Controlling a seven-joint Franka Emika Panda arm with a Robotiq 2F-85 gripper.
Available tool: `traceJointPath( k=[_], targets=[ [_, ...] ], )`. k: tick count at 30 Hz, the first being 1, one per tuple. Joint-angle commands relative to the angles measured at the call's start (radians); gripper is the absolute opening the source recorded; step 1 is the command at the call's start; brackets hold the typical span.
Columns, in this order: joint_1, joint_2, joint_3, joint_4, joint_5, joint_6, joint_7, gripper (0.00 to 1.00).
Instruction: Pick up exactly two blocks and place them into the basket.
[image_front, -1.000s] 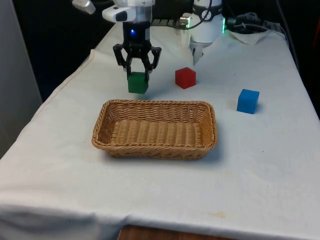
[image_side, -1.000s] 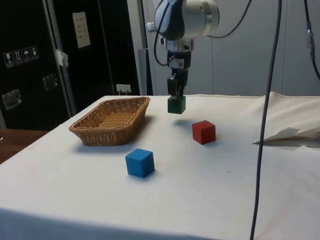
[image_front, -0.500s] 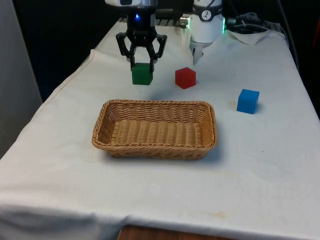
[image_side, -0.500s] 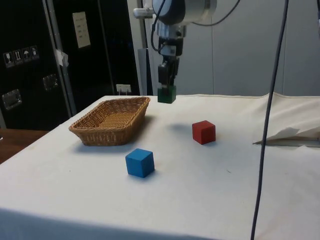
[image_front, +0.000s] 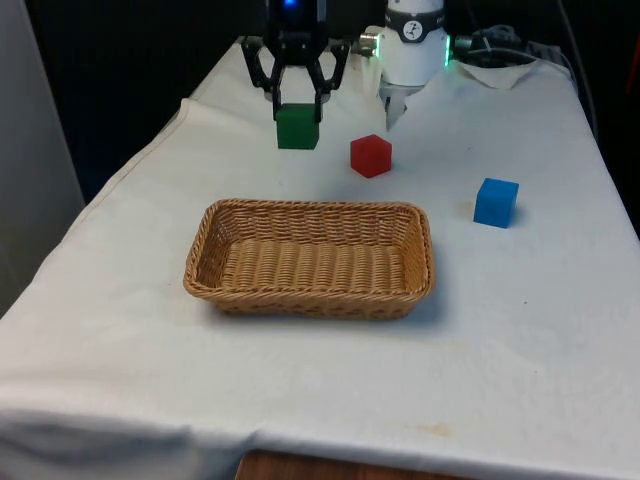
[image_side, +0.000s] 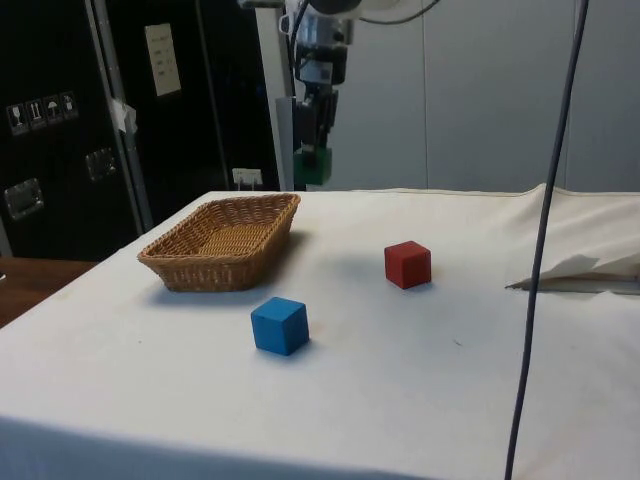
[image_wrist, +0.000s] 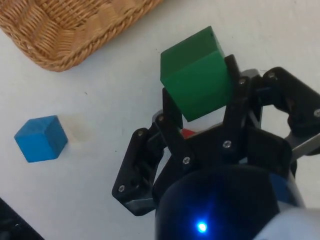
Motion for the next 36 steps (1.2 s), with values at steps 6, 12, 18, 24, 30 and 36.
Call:
traceJointPath(
  k=[6, 12, 18, 24, 30, 36],
  targets=[
    [0.004, 0.019, 0.005, 0.042, -0.06, -0.03, 0.056, 0.02],
    [0.004, 0.038, 0.015, 0.082, -0.102, -0.054, 0.094, 0.02],
    [0.005, 0.069, 0.022, 0.129, -0.142, -0.08, 0.127, 0.02],
    [0.007, 0.092, 0.03, 0.171, -0.171, -0.107, 0.154, 0.02],
    [0.007, 0.111, 0.044, 0.219, -0.194, -0.142, 0.179, 0.02],
    [0.01, 0.129, 0.058, 0.268, -0.208, -0.178, 0.201, 0.02]
  ],
)
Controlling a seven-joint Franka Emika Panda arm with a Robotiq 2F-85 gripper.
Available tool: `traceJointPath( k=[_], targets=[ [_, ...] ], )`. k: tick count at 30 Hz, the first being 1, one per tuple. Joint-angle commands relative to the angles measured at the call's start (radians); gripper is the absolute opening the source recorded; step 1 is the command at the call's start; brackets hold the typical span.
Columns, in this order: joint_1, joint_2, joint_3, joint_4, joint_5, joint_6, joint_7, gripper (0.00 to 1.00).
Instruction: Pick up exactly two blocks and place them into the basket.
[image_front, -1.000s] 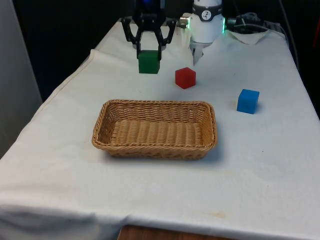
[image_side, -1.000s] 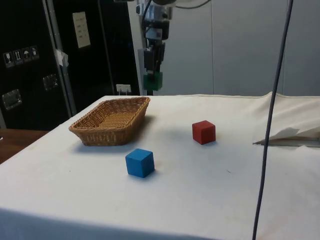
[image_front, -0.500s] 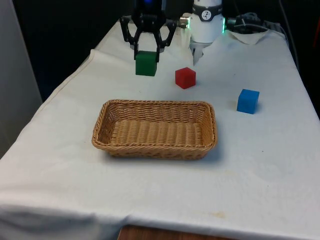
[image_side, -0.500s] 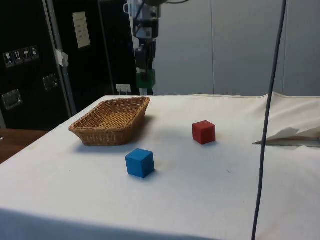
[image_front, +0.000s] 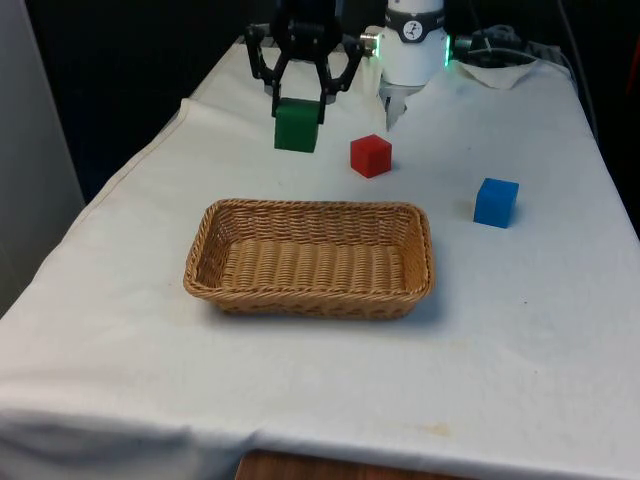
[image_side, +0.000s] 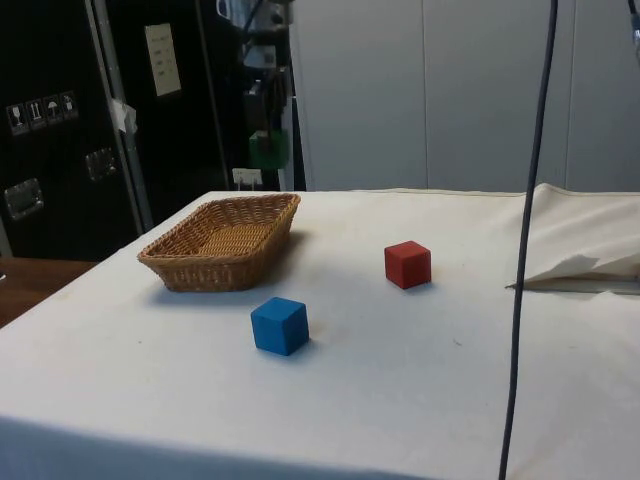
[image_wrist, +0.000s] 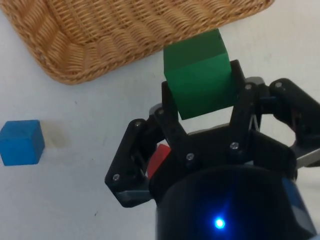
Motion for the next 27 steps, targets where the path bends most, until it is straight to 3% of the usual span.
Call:
traceJointPath(
  k=[1, 2, 3, 9, 10, 12, 16, 18, 19, 27],
  targets=[
    [0.008, 0.011, 0.001, 0.02, -0.016, -0.026, 0.021, 0.02],
    [0.0, 0.002, 0.004, 0.009, -0.002, -0.011, 0.004, 0.02],
    [0.008, 0.017, 0.008, 0.034, -0.019, -0.042, 0.028, 0.02],
    [0.012, 0.036, 0.034, 0.078, -0.022, -0.095, 0.052, 0.02],
    [0.005, 0.03, 0.038, 0.07, -0.011, -0.081, 0.038, 0.02],
    [0.013, 0.043, 0.044, 0.091, -0.022, -0.111, 0.059, 0.02],
    [0.013, 0.059, 0.062, 0.113, -0.02, -0.134, 0.072, 0.02],
    [0.007, 0.061, 0.073, 0.116, -0.012, -0.134, 0.067, 0.02],
    [0.012, 0.077, 0.075, 0.13, -0.018, -0.149, 0.081, 0.02],
    [0.008, 0.138, 0.104, 0.184, -0.012, -0.16, 0.098, 0.02]
  ],
)
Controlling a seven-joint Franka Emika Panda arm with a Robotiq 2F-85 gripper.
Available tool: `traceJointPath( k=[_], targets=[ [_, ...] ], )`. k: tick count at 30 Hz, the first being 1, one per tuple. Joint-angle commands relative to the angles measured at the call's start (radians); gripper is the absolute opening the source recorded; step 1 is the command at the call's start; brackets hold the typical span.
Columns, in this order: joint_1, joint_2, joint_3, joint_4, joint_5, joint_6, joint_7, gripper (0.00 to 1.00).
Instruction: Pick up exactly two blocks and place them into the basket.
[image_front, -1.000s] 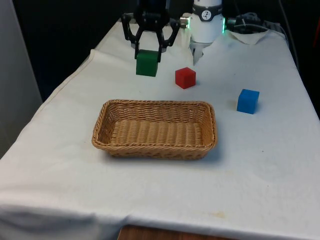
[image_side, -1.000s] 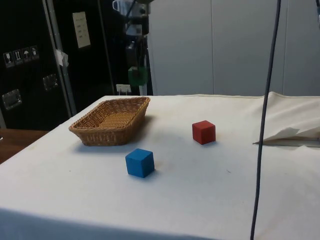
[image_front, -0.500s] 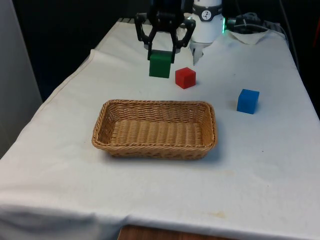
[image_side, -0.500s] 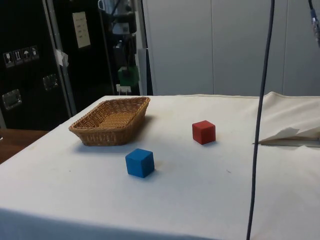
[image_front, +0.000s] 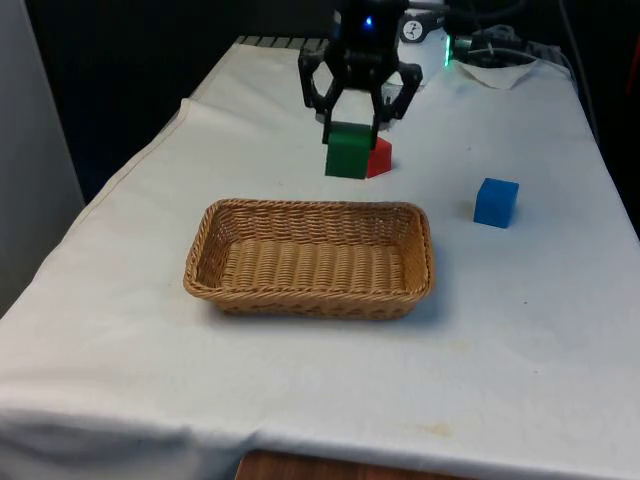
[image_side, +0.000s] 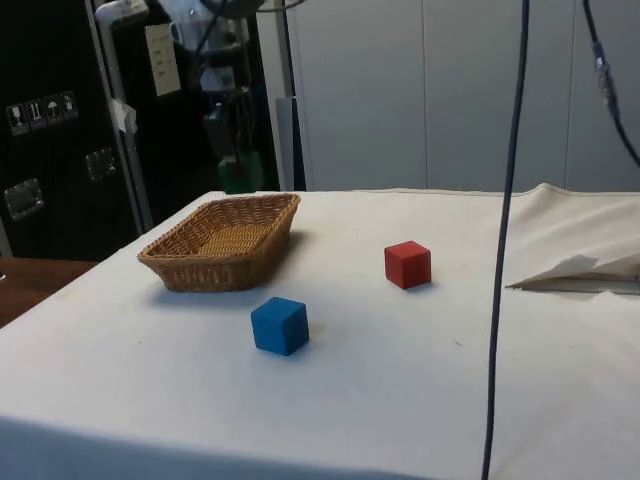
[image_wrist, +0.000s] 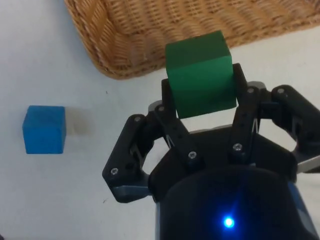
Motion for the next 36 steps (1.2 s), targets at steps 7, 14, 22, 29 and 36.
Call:
traceJointPath(
  k=[7, 14, 22, 29, 36],
  targets=[
    [-0.007, 0.12, 0.019, 0.101, 0.032, -0.018, 0.005, 0.02],
    [-0.019, 0.218, 0.018, 0.185, 0.069, -0.011, -0.006, 0.02],
    [-0.03, 0.297, 0.015, 0.245, 0.118, -0.003, -0.016, 0.02],
    [-0.034, 0.368, 0.014, 0.297, 0.167, -0.007, -0.014, 0.02],
    [-0.034, 0.393, 0.013, 0.317, 0.186, -0.01, -0.013, 0.66]
  ],
)
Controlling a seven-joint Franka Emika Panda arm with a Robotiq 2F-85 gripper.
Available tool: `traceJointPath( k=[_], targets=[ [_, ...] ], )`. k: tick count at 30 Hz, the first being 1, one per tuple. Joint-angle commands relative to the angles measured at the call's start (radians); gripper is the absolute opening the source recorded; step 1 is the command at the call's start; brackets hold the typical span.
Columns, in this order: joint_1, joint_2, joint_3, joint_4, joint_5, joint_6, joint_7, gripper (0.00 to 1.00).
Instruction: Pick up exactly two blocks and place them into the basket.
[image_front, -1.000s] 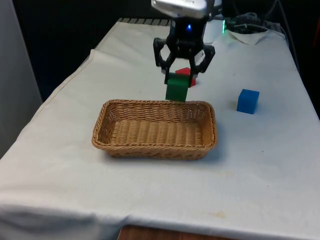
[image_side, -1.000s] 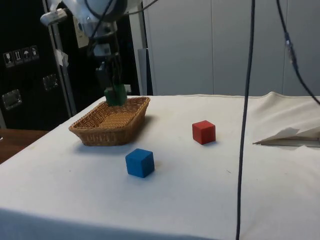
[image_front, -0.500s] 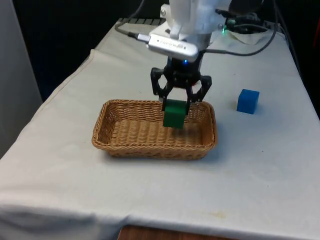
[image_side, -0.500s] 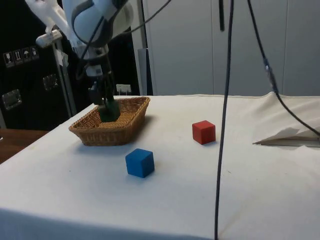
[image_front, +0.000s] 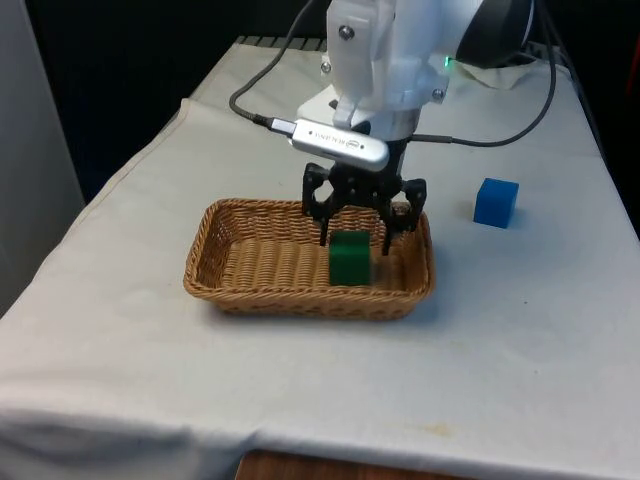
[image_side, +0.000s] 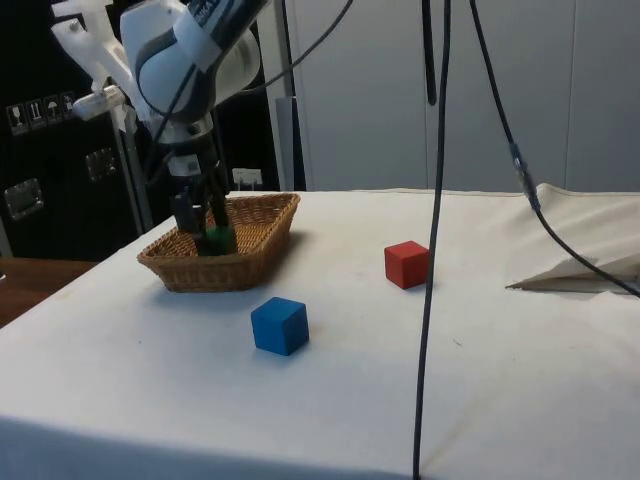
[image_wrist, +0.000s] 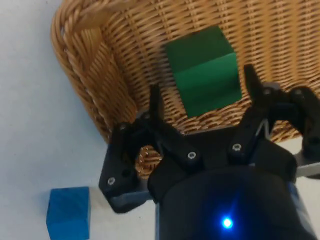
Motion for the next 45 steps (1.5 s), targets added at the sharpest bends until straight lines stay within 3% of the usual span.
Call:
traceJointPath(
  k=[1, 2, 3, 5, 9, 10, 11, 17, 18, 19, 25, 27, 28, 35, 36, 37, 45],
  targets=[
    [0.0, 0.001, 0.0, 0.0, 0.001, 0.0, 0.0, 0.76],
    [0.0, 0.001, 0.0, 0.0, 0.002, 0.0, 0.0, 0.91],
    [-0.007, 0.006, 0.007, 0.007, 0.01, -0.005, -0.003, 0.91],
    [-0.007, 0.007, 0.007, 0.007, 0.012, -0.005, -0.003, 1.0],
    [-0.006, 0.01, 0.007, 0.01, 0.015, -0.005, -0.003, 1.0],
    [0.0, 0.006, 0.001, 0.002, 0.008, 0.0, 0.0, 1.0],
    [-0.006, 0.01, 0.006, 0.011, 0.015, -0.006, -0.003, 1.0],
    [0.003, -0.036, -0.013, -0.009, 0.008, -0.035, 0.002, 1.0],
    [0.0, -0.016, -0.009, 0.006, 0.008, -0.03, 0.001, 1.0],
    [0.005, -0.051, -0.016, -0.016, 0.007, -0.046, 0.004, 1.0],
    [0.009, -0.121, -0.021, -0.063, 0.001, -0.07, 0.009, 1.0],
    [0.003, -0.122, -0.016, -0.062, 0.006, -0.071, 0.003, 1.0],
    [0.01, -0.141, -0.022, -0.076, 0.0, -0.076, 0.01, 1.0],
    [0.02, -0.23, -0.021, -0.14, -0.008, -0.103, 0.022, 1.0],
    [0.011, -0.211, -0.016, -0.122, -0.001, -0.105, 0.013, 1.0],
    [0.021, -0.242, -0.021, -0.15, -0.01, -0.105, 0.025, 1.0],
    [0.035, -0.318, -0.013, -0.237, -0.029, -0.097, 0.05, 1.0]
  ],
)
